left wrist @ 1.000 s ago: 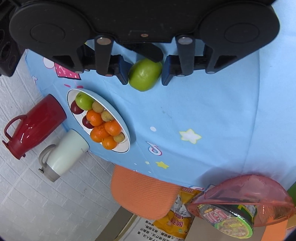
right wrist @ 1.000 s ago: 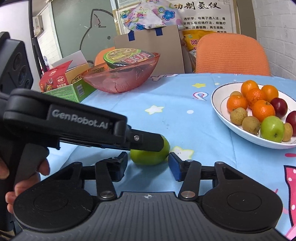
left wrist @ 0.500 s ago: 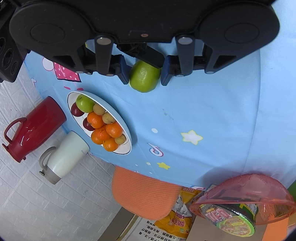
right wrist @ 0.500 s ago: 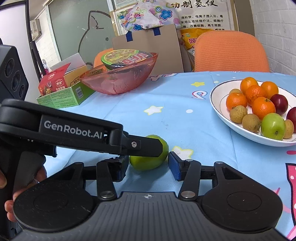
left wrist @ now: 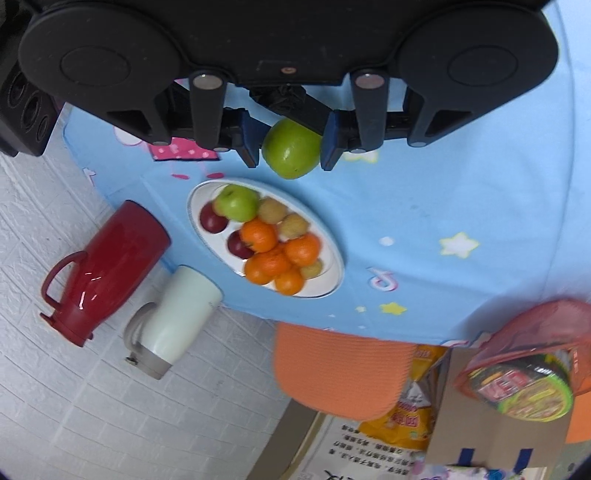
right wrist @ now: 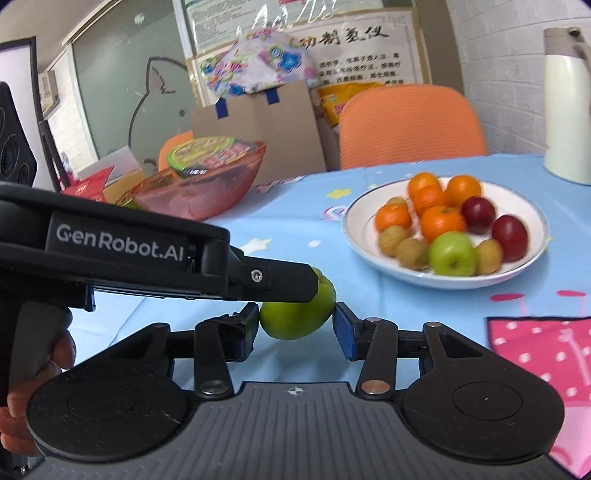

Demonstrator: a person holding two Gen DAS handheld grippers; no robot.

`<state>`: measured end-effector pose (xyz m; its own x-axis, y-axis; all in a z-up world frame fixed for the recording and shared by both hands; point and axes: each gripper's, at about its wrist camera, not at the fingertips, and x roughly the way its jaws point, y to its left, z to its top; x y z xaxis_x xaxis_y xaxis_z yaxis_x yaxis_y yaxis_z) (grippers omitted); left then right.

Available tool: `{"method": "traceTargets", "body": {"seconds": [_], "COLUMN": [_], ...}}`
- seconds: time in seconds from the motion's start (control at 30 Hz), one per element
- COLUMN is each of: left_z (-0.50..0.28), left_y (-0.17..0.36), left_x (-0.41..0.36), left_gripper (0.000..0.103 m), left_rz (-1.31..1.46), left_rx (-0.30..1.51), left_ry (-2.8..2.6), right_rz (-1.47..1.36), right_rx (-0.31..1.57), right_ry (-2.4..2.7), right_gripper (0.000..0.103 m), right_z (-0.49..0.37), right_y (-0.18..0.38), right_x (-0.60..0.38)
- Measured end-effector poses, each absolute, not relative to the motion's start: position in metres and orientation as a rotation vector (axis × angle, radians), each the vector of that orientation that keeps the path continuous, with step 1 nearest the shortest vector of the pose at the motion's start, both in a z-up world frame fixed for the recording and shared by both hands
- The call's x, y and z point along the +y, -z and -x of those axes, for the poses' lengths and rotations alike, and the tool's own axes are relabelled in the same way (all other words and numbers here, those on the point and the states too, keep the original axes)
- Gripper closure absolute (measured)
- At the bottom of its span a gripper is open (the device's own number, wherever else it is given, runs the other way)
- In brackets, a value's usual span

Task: Organize fruits
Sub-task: 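Carry the green jujube over the white plate with the left tool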

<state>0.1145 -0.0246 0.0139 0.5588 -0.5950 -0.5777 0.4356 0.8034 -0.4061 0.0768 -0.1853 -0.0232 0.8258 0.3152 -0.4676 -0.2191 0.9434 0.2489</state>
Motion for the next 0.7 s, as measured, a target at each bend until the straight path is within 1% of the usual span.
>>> {"method": "traceTargets", "body": {"seconds": [0.33, 0.53, 0.7], "left_z": [-0.138, -0.158, -0.179], "left_y": [-0.039, -0.043, -0.035], "left_x": [-0.089, -0.129, -0.149], "left_gripper": [0.000, 0.000, 0.000], "left_rz": [0.222, 0.228, 0.261], "left_rx": [0.705, 0.665, 0.669], "left_ry": [0.704, 0.757, 0.776], "right_rz": [-0.214, -0.203, -0.173], "right_rx": [0.419, 0.387, 0.384], "right_ry": [-0.191, -0.137, -0.115], "right_gripper": [0.027, 0.027, 0.027], "right_z": [-0.089, -0.108, -0.124], "right_y": [0.007, 0.002, 0.006], "right_x": [-0.242, -0.274, -0.295]}}
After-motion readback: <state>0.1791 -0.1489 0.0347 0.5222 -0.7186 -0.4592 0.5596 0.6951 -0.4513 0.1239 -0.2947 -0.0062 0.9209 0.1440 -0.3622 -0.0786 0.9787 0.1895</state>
